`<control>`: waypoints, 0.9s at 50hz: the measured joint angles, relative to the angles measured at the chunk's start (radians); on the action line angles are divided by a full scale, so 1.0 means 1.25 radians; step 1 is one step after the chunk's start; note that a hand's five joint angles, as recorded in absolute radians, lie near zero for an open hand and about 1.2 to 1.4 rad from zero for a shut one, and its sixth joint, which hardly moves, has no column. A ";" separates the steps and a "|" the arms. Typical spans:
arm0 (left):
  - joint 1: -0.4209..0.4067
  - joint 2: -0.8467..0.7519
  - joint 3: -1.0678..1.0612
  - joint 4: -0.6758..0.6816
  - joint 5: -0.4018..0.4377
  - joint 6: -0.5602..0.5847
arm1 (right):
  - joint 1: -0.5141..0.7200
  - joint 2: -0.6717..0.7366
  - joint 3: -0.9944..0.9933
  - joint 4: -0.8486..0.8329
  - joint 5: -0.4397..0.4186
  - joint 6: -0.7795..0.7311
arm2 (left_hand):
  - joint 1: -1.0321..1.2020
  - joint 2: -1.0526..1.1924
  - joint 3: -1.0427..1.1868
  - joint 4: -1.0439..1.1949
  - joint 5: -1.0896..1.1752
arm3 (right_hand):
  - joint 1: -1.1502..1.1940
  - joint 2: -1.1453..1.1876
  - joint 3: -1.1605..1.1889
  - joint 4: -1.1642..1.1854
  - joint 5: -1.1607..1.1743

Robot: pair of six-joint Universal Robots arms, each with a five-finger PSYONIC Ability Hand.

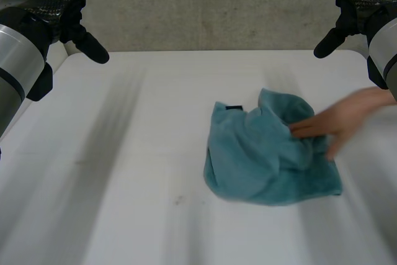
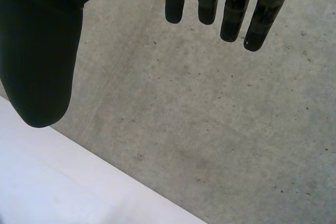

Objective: Fold the laundry

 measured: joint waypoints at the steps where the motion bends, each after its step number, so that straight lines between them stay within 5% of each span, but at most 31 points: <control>1: 0.000 0.000 0.000 0.001 0.000 0.000 | 0.000 0.001 0.000 0.000 0.000 0.000 | 0.000 0.000 0.000 0.000 0.000 | 0.000 0.000 0.000 0.000 0.000; 17: -0.001 -0.006 -0.005 0.006 0.000 0.000 | 0.004 0.029 -0.003 0.015 -0.061 -0.015 | 0.000 -0.001 0.000 0.000 0.000 | 0.000 0.000 0.000 0.000 0.000; 26: -0.006 -0.043 -0.006 0.004 0.008 -0.001 | 0.006 0.111 -0.023 0.168 -0.099 -0.135 | 0.000 -0.001 0.000 0.000 0.000 | 0.000 0.000 0.000 0.000 0.000; 34: -0.062 -0.177 -0.004 -0.001 0.078 -0.004 | 0.007 0.194 -0.018 0.279 -0.100 -0.168 | 0.000 -0.001 0.000 0.000 0.000 | 0.000 0.000 0.000 0.000 0.000; 45: -0.172 -0.419 0.050 0.032 0.154 -0.002 | -0.001 0.211 0.099 0.231 -0.116 -0.149 | 0.000 0.001 0.000 0.002 0.002 | 0.000 0.000 0.000 0.000 0.000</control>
